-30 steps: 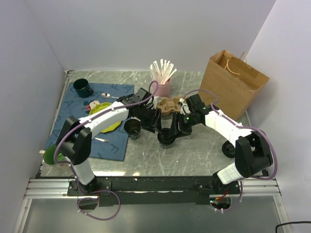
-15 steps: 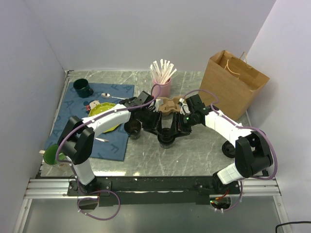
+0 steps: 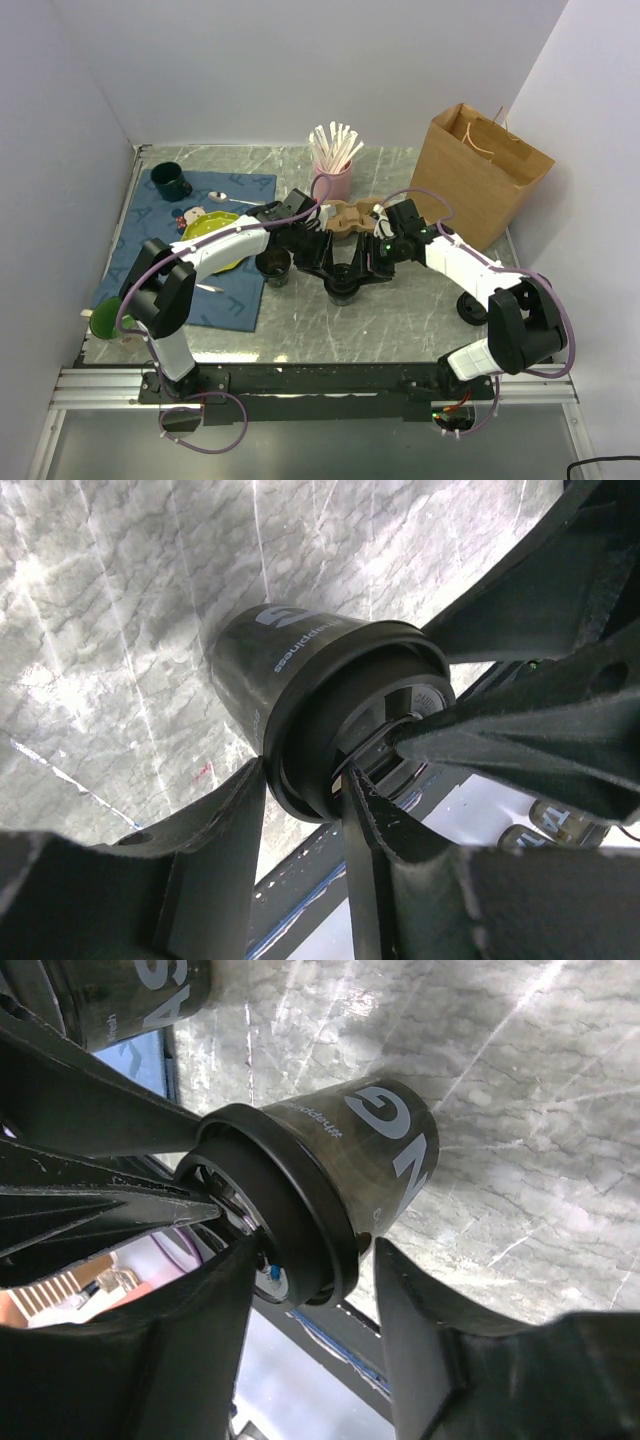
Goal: Pack the takeout coffee
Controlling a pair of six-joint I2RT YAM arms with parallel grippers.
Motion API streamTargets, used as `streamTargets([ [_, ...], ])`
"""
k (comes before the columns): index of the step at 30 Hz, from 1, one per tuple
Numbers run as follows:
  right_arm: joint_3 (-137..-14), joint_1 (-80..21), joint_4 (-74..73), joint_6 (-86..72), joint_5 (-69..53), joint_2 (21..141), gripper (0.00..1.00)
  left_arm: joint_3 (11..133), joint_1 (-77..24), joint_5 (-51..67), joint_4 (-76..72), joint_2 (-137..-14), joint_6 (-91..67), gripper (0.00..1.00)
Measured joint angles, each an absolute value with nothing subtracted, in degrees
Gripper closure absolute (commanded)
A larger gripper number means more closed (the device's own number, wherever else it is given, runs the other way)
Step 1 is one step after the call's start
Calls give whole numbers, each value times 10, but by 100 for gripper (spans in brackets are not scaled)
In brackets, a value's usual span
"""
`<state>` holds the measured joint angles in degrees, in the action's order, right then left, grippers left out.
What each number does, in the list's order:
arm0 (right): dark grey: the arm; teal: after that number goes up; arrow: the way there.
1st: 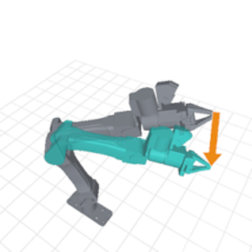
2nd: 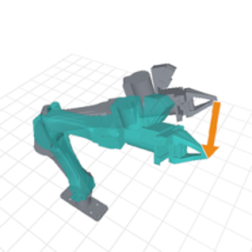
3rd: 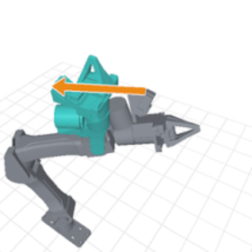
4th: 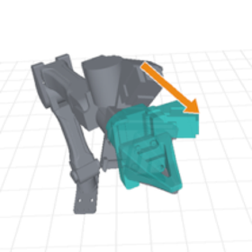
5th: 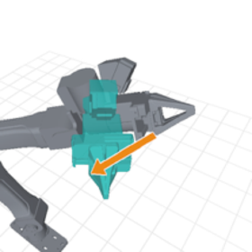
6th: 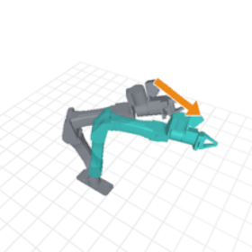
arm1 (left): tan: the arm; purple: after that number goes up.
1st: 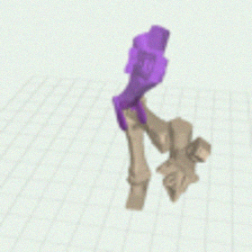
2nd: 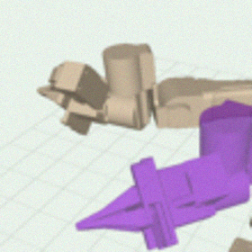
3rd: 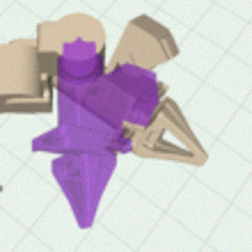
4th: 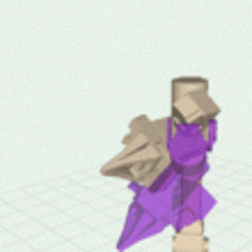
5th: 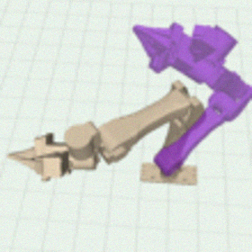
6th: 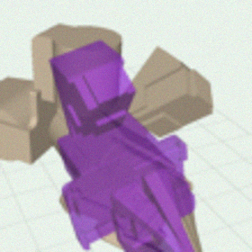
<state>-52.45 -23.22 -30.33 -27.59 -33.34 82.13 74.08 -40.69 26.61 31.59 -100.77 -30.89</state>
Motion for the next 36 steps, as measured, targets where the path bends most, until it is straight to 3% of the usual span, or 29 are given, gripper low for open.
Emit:
streamTargets([
  [7,-555,-232,-350,-267,-319,820,31,735,-407,273,293,-1011,-310,63],
  [17,-566,-186,-375,-241,-326,809,44,733,-407,274,284,-1011,-310,63],
  [25,-566,-170,-365,-230,-370,808,47,733,-407,275,280,-1014,-310,62],
  [36,-517,-156,-316,-227,-402,817,67,733,-408,277,274,-1017,-311,63],
])
